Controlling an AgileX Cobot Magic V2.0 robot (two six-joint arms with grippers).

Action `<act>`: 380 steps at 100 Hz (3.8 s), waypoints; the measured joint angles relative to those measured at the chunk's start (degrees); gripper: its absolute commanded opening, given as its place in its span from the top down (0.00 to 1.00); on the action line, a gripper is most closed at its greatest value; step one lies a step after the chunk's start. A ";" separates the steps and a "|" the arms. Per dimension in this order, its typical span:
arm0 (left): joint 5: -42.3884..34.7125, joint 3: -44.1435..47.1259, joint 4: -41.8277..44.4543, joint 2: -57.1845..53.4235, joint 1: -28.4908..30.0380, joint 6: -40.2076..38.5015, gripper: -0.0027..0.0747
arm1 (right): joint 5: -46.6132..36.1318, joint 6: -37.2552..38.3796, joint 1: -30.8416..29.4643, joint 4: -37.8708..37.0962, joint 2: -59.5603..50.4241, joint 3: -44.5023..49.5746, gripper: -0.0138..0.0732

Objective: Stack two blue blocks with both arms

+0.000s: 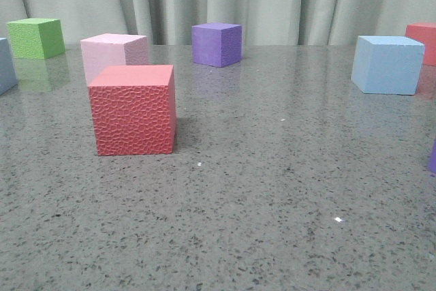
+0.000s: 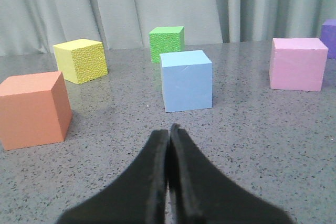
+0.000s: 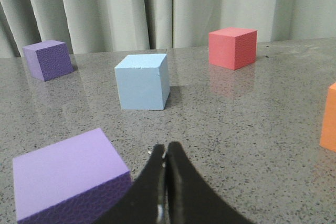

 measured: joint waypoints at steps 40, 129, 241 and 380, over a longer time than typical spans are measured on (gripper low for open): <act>0.00 0.00 0.00 0.00 0.00 0.00 0.99 | 0.00 0.00 0.00 -0.10 0.00 0.00 0.92; 9.50 -18.88 -1.08 12.31 0.00 -0.20 0.99 | 15.50 0.00 0.00 -0.33 9.87 -17.85 0.91; 13.59 -34.75 -6.45 32.85 0.00 -0.23 0.16 | 22.26 0.00 0.00 -0.33 30.83 -34.31 0.11; 13.30 -34.75 -7.60 32.97 0.00 -0.33 0.16 | 62.94 -0.64 6.51 6.33 96.89 -98.01 0.11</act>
